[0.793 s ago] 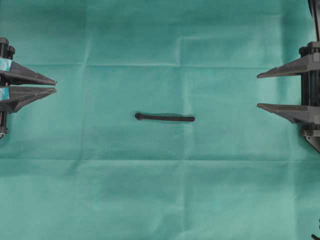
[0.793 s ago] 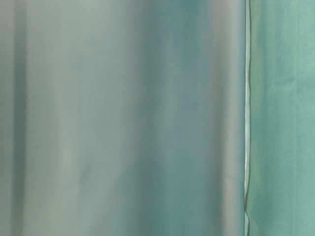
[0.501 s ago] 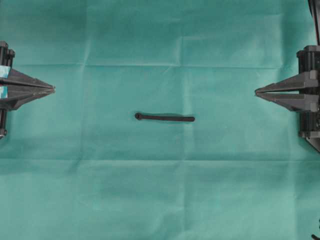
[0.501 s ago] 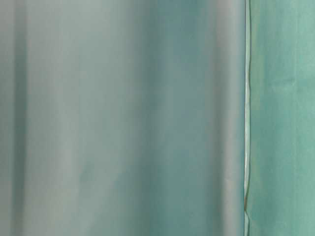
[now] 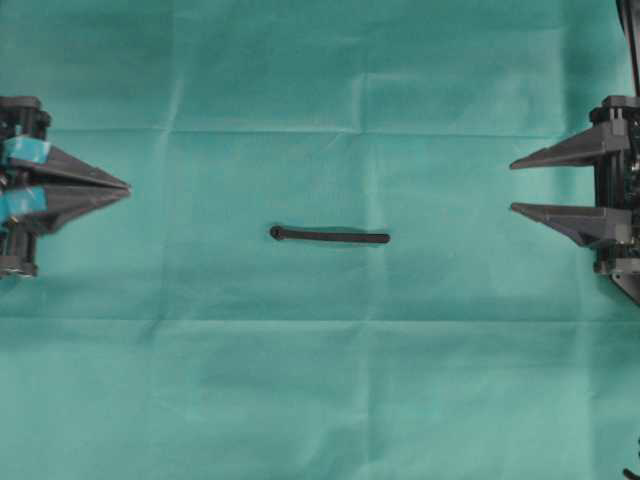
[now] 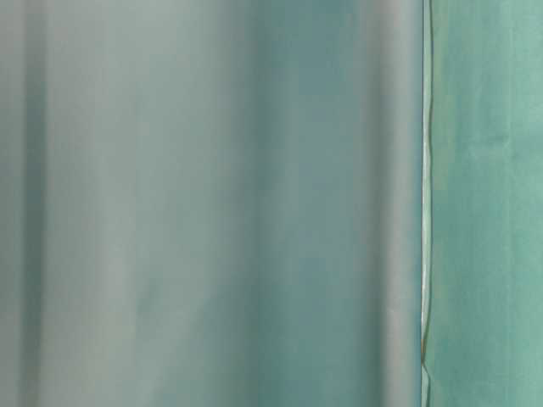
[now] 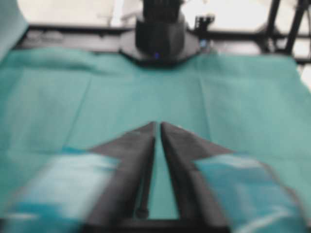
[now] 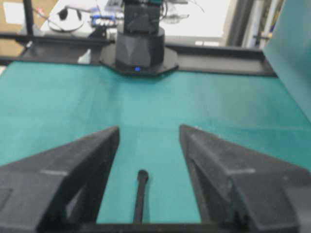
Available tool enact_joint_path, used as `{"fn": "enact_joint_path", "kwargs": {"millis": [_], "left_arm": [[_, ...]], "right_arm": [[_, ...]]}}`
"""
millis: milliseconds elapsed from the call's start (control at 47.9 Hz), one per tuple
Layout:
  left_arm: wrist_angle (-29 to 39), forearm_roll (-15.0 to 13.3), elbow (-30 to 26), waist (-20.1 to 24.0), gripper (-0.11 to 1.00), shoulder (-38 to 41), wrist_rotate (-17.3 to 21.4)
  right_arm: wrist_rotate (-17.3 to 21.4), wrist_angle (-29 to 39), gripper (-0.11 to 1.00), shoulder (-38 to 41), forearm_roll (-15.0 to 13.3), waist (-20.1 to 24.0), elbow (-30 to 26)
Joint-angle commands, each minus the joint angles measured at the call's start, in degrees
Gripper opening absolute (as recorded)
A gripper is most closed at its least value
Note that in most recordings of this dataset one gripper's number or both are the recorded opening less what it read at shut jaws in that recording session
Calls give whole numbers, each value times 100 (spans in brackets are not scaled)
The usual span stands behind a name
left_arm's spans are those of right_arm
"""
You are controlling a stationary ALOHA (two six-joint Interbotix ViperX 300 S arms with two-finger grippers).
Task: Peel off the Velcro with your right arm.
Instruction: 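Move the left gripper right toward the end of the black Velcro strip, then close the left gripper on the strip's left end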
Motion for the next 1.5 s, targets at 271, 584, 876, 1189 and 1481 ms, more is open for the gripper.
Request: {"fn": "enact_joint_path", "kwargs": {"millis": [271, 584, 876, 1189, 1481], "left_arm": [[-448, -9, -431, 35, 75, 791, 26], [-729, -9, -993, 62, 75, 1775, 44], [-729, -9, -1802, 220, 75, 2892, 53], [-721, -9, -2514, 272, 74, 3850, 132], [-677, -9, -2909, 272, 74, 4210, 308]], "right_arm": [[9, -62, 25, 141, 9, -26, -44], [9, -141, 26, 229, 9, -26, -35], [18, -308, 26, 229, 9, -18, 53], [18, -422, 26, 229, 9, -18, 141], [18, -483, 26, 211, 0, -26, 211]]}}
